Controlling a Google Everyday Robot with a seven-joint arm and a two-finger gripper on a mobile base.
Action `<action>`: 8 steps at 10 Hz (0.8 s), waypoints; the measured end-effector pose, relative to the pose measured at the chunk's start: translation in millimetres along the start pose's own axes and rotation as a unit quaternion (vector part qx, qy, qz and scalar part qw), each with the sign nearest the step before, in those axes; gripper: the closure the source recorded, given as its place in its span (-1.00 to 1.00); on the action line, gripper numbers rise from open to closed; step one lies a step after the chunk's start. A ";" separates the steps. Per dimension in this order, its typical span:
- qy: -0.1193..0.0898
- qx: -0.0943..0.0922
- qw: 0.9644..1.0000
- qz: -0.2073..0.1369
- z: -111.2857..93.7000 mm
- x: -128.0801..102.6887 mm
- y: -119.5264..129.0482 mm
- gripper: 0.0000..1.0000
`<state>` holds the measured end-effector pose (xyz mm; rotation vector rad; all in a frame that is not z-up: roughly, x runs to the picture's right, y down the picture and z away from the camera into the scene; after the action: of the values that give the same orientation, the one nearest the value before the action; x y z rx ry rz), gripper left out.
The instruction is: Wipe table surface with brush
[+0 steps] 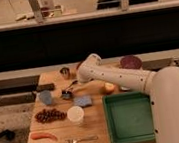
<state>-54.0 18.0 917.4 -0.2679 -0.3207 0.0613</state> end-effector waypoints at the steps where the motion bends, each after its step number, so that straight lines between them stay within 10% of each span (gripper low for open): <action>1: 0.006 0.005 1.000 0.007 -2.6 9.5 -1.5 0.90; 8: 0.049 0.028 0.997 0.049 -18.5 61.5 -5.6 0.90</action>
<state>10.2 14.2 920.7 -0.2302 -0.2087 0.1536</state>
